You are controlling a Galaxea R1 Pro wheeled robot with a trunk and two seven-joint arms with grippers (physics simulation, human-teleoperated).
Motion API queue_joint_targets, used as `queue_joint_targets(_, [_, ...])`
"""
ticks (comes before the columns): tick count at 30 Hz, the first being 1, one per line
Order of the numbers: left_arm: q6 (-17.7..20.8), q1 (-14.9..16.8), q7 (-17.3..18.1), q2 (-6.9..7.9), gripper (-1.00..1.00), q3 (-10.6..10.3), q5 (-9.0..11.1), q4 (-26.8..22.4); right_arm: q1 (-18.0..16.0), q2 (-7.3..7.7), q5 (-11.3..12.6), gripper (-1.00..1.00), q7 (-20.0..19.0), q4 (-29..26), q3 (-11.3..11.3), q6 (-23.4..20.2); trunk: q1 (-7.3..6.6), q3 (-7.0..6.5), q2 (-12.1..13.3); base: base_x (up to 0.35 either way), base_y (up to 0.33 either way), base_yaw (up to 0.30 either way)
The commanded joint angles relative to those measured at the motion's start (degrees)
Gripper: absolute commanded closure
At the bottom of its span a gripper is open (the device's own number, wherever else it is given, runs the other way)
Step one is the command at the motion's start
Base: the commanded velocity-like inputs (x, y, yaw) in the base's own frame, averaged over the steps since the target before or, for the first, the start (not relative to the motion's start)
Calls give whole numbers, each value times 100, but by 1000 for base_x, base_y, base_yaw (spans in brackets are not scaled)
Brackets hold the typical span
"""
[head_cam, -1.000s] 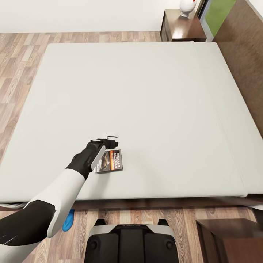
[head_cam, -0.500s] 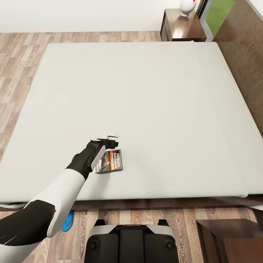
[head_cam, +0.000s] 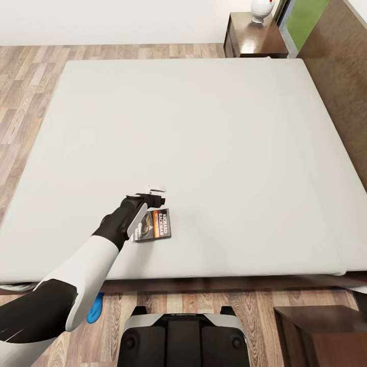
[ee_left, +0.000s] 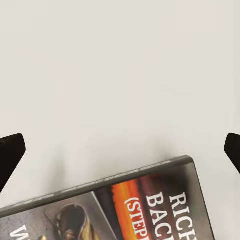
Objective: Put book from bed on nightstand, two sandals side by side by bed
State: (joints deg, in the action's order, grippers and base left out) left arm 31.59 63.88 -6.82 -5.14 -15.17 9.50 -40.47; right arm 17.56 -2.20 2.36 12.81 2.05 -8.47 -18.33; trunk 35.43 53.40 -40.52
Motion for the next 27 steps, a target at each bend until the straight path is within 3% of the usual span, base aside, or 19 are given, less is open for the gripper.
queue_joint_targets(1, [23, 2, -53, 4, -100, -26, 61, -7, 2, -3, 23, -100, 14, -6, -45, -28, 2, 3, -5, 0, 0, 0])
queue_joint_targets(8, [23, 2, -53, 4, -100, -36, 61, -6, 2, 5, 26, -100, 17, -9, -44, -19, 134, 111, -246, 0, 0, 0])
queue_joint_targets(24, [23, -4, -57, -34, -100, -47, 61, -5, 3, 16, 27, -100, 13, -11, -41, -14, 134, 111, -246, 0, 0, 0])
queue_joint_targets(27, [23, -5, -57, -53, -100, -49, 61, -5, 3, 19, 27, -100, 12, -11, -41, -14, 200, 165, -366, 0, 0, 0])
